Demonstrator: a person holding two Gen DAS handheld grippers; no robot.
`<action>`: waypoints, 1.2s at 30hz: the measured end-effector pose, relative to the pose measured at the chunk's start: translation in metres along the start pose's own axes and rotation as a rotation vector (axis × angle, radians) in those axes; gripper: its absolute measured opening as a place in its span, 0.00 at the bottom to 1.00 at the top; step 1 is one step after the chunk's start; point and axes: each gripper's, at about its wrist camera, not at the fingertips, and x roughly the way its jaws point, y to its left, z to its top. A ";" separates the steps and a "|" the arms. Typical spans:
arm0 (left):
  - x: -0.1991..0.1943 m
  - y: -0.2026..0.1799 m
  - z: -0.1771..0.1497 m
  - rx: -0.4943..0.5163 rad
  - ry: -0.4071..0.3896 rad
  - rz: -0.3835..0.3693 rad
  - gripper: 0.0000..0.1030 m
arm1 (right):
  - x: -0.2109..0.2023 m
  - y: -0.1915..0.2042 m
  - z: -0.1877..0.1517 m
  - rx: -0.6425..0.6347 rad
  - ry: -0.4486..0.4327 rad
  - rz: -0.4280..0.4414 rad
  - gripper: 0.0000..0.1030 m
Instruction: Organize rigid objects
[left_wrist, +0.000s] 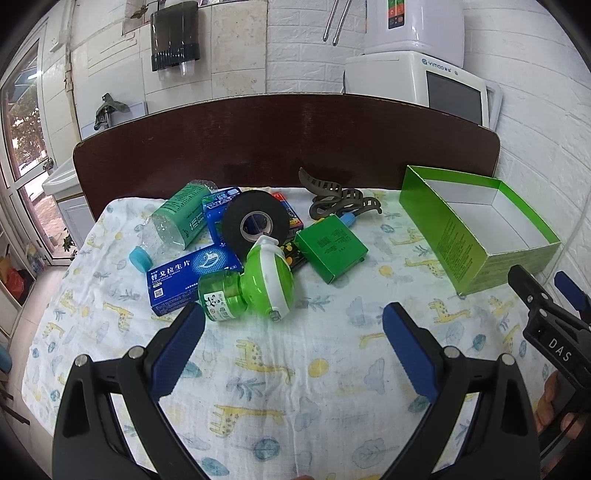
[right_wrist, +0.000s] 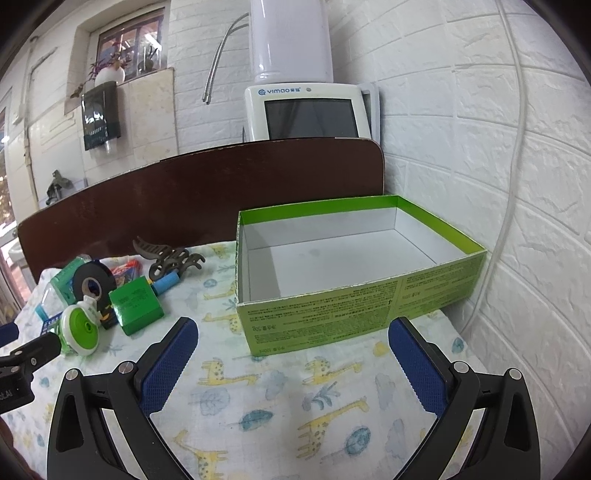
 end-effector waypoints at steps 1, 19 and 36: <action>0.001 0.000 0.000 0.002 0.000 0.002 0.94 | 0.001 0.001 0.000 -0.002 0.002 0.000 1.00; 0.009 -0.015 -0.005 0.062 0.043 0.031 0.94 | 0.014 -0.006 -0.004 0.024 0.038 0.016 1.00; 0.005 -0.021 -0.003 0.092 0.041 0.041 0.94 | 0.008 -0.002 0.003 0.011 0.033 0.032 1.00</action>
